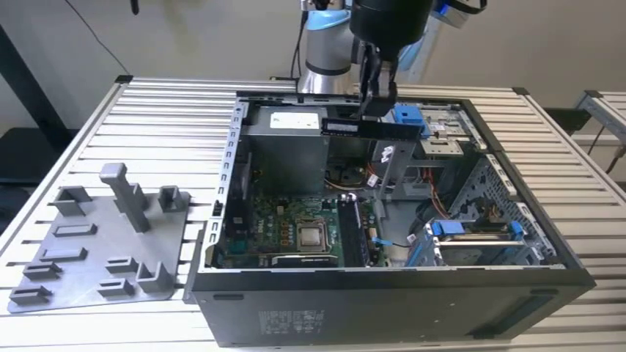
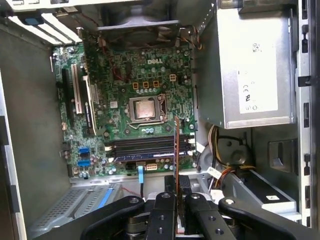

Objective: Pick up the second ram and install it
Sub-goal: 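Insert the second ram into the second slot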

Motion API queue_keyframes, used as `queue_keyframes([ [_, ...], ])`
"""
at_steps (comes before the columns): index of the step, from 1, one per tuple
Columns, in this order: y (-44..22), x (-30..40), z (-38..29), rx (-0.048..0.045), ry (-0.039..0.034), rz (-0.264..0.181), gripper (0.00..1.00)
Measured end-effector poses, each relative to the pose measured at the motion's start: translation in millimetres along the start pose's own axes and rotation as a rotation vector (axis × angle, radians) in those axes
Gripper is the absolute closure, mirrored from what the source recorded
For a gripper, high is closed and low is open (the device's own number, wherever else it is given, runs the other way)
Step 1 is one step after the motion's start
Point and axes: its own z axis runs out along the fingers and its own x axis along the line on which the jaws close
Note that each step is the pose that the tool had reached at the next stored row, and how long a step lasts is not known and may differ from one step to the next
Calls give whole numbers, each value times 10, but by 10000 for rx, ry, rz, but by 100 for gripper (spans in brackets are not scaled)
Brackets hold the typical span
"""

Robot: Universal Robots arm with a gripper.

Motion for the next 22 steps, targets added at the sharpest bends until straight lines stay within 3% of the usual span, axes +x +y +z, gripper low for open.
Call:
queue_keyframes([
  [22, 0, 0, 1, 33, 54, 2740, 86],
])
